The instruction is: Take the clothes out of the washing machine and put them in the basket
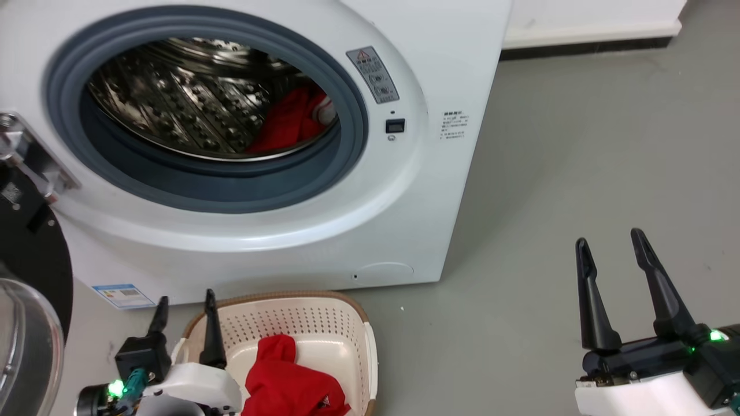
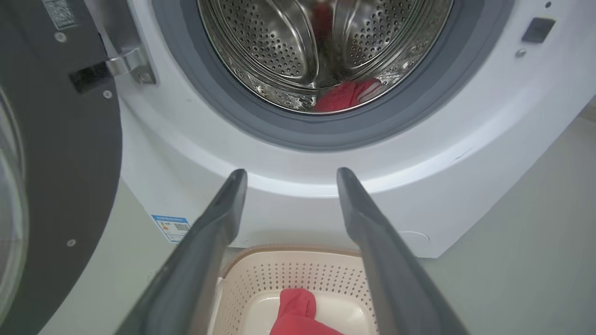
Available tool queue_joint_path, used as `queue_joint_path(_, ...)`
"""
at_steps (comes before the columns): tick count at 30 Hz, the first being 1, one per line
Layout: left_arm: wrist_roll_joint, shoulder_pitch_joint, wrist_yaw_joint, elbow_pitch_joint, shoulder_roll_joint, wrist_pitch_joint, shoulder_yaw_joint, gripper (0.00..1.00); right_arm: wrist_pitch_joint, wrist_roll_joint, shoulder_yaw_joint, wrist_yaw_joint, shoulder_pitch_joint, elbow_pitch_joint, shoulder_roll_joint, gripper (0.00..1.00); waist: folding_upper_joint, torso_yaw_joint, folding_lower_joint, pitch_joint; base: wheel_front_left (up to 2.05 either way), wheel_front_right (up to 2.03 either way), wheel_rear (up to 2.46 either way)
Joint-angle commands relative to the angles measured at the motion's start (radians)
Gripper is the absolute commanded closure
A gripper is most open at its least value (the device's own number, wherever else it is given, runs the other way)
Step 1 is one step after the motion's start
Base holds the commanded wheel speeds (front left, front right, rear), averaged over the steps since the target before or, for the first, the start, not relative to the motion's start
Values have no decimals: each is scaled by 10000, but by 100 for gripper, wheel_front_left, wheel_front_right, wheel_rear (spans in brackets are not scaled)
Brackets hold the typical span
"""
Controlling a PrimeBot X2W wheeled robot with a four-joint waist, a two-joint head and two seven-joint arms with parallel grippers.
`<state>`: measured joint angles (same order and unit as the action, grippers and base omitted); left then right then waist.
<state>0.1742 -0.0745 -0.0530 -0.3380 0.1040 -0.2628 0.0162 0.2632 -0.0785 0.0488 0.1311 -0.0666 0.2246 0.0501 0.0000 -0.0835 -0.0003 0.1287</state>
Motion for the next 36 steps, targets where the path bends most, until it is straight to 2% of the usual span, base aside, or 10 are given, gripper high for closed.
queue_joint_path(1,-147,186,39,346,-86,-28,137,0,24,-2,-14,-7,-129,-19,1,0,0,82,3,-216,0,0,0)
queue_joint_path(9,-869,556,204,1921,-318,-28,537,0,24,-5,-92,-7,-359,-5,1,0,0,88,3,-487,0,0,0)
queue_joint_path(16,-1102,124,556,1993,-300,-28,749,0,24,-62,13,-7,-202,44,1,0,0,-122,3,-334,0,0,0)
queue_joint_path(22,-1062,-952,735,1159,-47,-29,1066,0,24,-117,59,-7,273,130,1,0,0,-449,3,285,0,0,0)
queue_joint_path(28,-1059,-2952,1035,-390,532,-29,1157,0,24,-227,184,-7,889,262,-1,0,0,-814,3,1324,0,0,0)
queue_joint_path(36,-1275,-6375,1413,-2683,1684,294,827,0,24,-534,334,-7,1722,424,-1,0,0,-1441,3,2844,0,0,0)
